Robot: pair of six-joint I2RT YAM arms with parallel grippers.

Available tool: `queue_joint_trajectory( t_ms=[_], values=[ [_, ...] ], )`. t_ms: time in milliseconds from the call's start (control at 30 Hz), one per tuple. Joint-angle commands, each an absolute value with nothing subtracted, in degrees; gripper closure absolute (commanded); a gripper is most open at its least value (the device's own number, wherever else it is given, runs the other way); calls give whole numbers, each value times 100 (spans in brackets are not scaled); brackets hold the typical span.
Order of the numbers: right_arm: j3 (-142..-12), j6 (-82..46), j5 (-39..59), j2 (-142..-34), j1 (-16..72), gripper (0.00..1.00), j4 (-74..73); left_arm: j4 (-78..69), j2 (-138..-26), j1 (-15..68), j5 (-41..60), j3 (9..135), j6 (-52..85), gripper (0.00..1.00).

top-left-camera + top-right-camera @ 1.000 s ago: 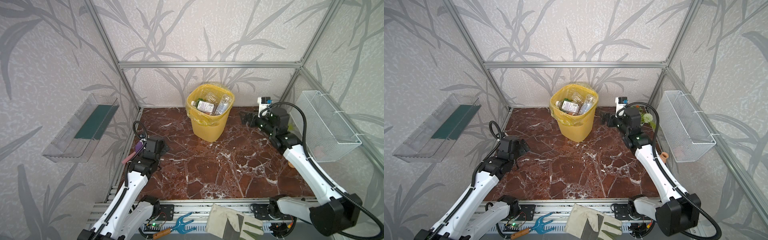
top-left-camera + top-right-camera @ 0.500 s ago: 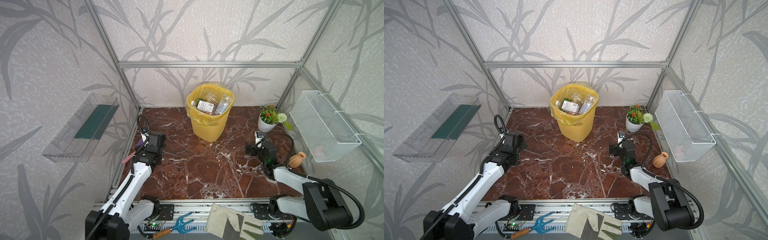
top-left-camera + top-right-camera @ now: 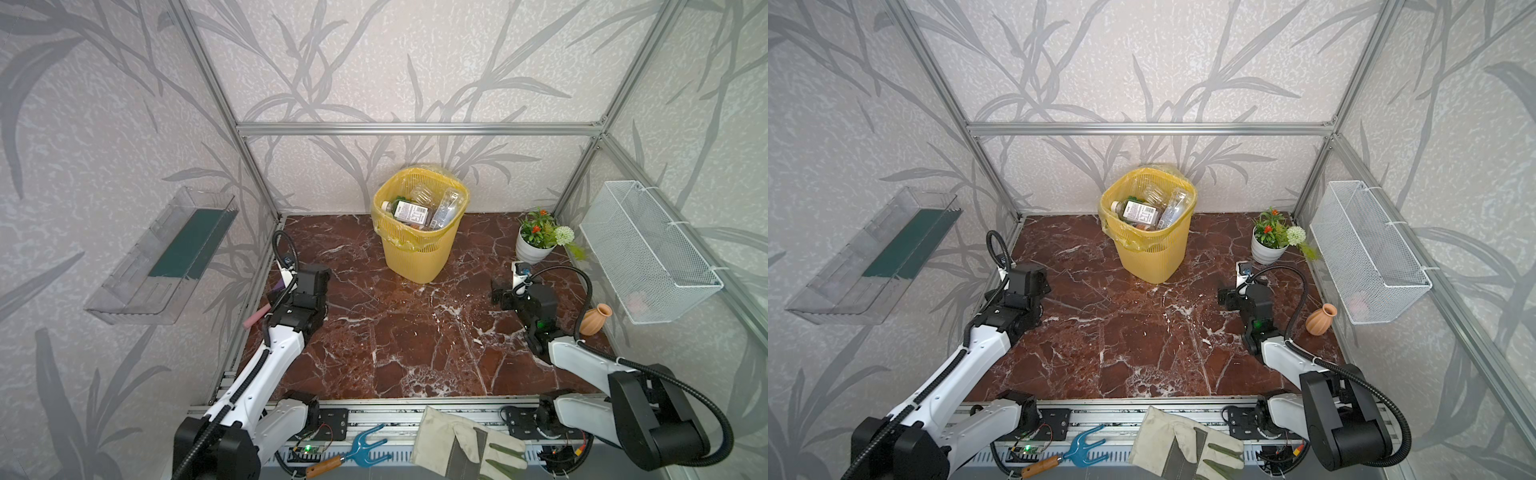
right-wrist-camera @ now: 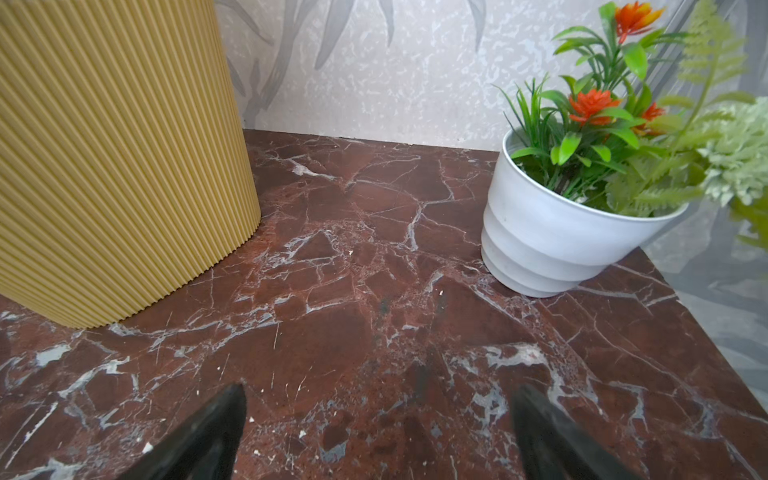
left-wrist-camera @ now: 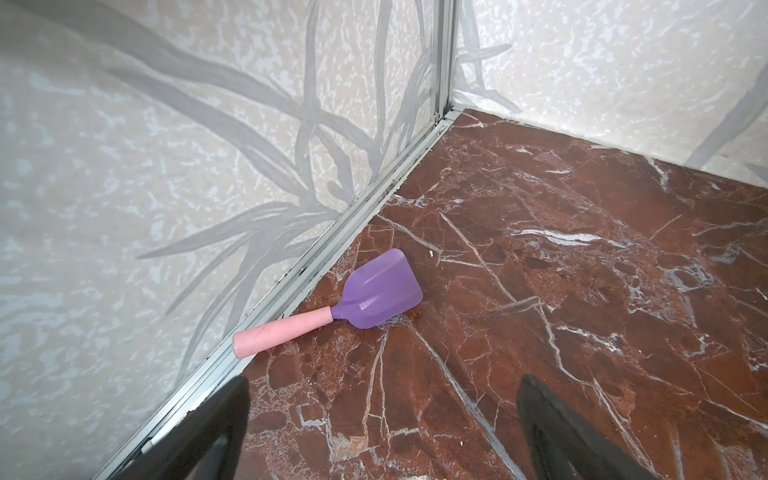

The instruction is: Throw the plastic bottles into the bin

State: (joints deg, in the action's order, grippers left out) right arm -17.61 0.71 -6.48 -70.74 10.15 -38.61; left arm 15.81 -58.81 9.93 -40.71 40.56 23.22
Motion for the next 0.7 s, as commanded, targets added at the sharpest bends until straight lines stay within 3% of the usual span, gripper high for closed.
queue_joint_trajectory(
  t_ms=[0, 200, 300, 400, 600, 667],
  values=[
    [-1647, 119, -792, -7398, 993, 1, -4675, 1146, -5862, 949, -4315, 3882, 2104, 1],
    [-2045, 741, -566, -8301, 999, 1, -4881, 319, -5950, 949, -4275, 3522, 1718, 1],
    [-1802, 684, -695, -9194, 978, 1, -6466, -8, -6125, 943, -4237, 3444, 1599, 1],
    [-1977, 624, -708, -8772, 929, 1, -5448, -588, -6339, 938, -4021, 3295, 1339, 1],
    [-2250, 422, -434, -8947, 729, 1, -5199, -3108, -7175, 896, -3486, 2591, 733, 1],
    [-2208, 369, -423, -9001, 716, 1, -5352, -3031, -7186, 872, -3108, 2696, 540, 1]
  ],
)
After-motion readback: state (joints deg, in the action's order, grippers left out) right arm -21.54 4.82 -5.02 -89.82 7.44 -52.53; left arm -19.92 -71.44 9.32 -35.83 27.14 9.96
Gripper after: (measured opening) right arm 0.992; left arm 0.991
